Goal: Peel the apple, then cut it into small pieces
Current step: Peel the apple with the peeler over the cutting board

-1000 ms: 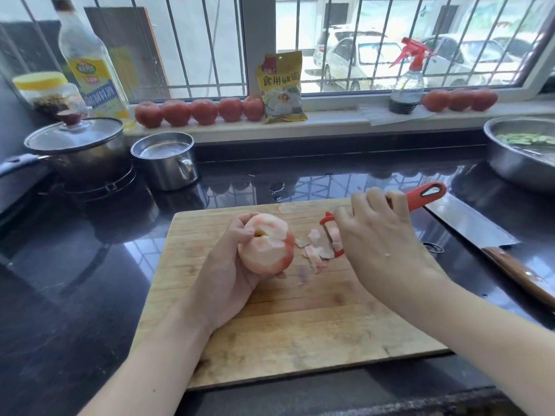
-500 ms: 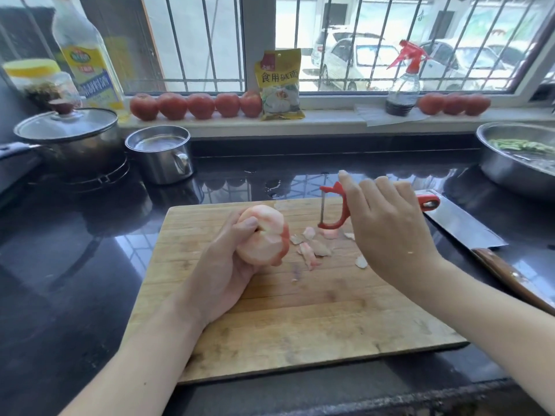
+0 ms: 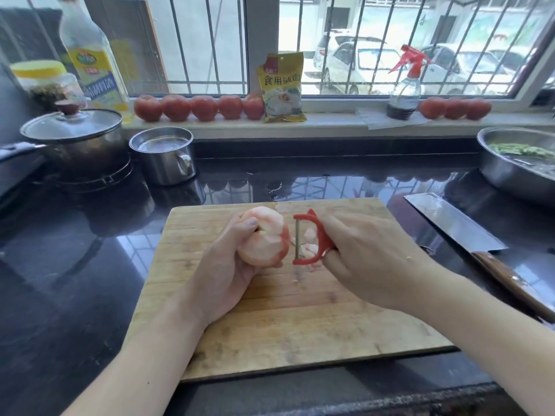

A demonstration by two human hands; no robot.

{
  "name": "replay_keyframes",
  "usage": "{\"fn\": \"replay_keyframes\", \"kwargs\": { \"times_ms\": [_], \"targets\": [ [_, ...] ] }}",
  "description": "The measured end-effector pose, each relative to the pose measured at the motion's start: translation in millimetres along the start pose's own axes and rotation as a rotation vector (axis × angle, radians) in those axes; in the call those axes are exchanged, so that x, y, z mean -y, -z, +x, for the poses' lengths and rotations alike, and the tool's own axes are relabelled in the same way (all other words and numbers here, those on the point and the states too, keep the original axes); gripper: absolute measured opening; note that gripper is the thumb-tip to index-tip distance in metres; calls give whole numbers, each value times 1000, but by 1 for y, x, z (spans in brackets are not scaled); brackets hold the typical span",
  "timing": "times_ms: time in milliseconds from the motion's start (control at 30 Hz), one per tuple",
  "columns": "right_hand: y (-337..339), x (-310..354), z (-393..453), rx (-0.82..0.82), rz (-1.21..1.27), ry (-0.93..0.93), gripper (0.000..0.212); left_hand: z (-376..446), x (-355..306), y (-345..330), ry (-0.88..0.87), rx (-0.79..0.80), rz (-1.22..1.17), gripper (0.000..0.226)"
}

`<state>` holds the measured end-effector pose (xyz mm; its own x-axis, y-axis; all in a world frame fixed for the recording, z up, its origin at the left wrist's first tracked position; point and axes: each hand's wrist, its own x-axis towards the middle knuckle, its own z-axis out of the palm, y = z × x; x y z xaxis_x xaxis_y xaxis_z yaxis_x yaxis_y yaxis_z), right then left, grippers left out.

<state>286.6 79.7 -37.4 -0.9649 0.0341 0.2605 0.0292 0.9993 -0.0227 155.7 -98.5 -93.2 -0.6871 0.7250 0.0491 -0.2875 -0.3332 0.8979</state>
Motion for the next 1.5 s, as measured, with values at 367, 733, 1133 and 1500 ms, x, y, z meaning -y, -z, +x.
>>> {"fn": "replay_keyframes", "kwargs": {
  "times_ms": [367,733,1133,1500],
  "targets": [
    [7,26,11,-42,-400,180,17,-1,-1,-3,14,-49,0,57],
    [-21,-24,6,-37,-423,-141,28,-4,0,-1,13,6,-7,39],
    [-15,17,0,-241,396,-142,9,0,1,-1,19,-14,-30,41],
    [-17,36,15,-117,533,-238,36,-3,2,-4,-12,-41,63,40]
  ]
}}
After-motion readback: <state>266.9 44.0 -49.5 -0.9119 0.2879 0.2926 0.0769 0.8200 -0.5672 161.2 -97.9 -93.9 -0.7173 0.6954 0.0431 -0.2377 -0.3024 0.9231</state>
